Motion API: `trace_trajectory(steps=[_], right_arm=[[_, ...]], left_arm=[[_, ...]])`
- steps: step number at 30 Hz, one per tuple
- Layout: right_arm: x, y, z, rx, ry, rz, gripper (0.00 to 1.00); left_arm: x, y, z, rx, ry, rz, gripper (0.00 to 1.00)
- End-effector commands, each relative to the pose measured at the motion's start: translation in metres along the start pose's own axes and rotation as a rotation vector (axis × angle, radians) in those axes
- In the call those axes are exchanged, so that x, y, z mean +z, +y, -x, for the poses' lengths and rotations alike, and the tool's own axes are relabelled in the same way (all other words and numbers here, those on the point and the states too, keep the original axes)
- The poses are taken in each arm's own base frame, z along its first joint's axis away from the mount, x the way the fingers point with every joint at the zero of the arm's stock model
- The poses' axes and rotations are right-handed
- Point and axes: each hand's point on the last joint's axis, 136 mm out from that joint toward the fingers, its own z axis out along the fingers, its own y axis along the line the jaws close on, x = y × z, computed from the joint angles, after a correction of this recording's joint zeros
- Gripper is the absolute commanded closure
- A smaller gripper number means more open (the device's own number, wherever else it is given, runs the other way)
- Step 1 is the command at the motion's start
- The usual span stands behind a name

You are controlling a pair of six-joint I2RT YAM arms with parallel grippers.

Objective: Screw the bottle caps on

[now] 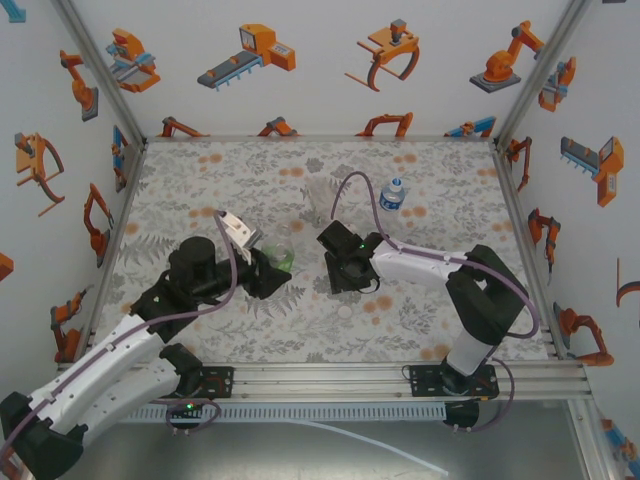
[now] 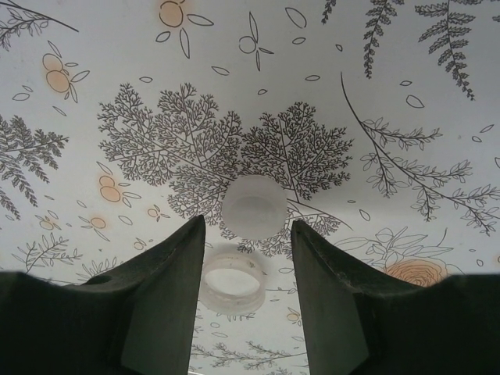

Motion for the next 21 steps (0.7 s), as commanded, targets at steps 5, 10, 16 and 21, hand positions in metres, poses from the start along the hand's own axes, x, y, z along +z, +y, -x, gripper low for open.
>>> trace_trajectory(steps=[5, 10, 16, 21], right_arm=[[0.0043, 0.0056, 0.0046, -0.003, 0.000, 0.005, 0.56], [0.0054, 0.0044, 0.0058, -0.003, -0.009, -0.004, 0.59], [0.0059, 0.0020, 0.0085, -0.001, -0.029, -0.014, 0.59], [0.0076, 0.0054, 0.0111, -0.003, -0.037, -0.001, 0.59]], left_arm=[[0.0016, -0.0080, 0.0071, 0.007, 0.005, -0.047, 1.00], [0.0002, -0.0066, 0.0088, 0.014, -0.001, -0.037, 1.00], [-0.0012, -0.0055, 0.0084, 0.013, 0.001, -0.027, 1.00], [-0.0003, -0.0052, 0.0092, 0.015, 0.001, -0.027, 1.00]])
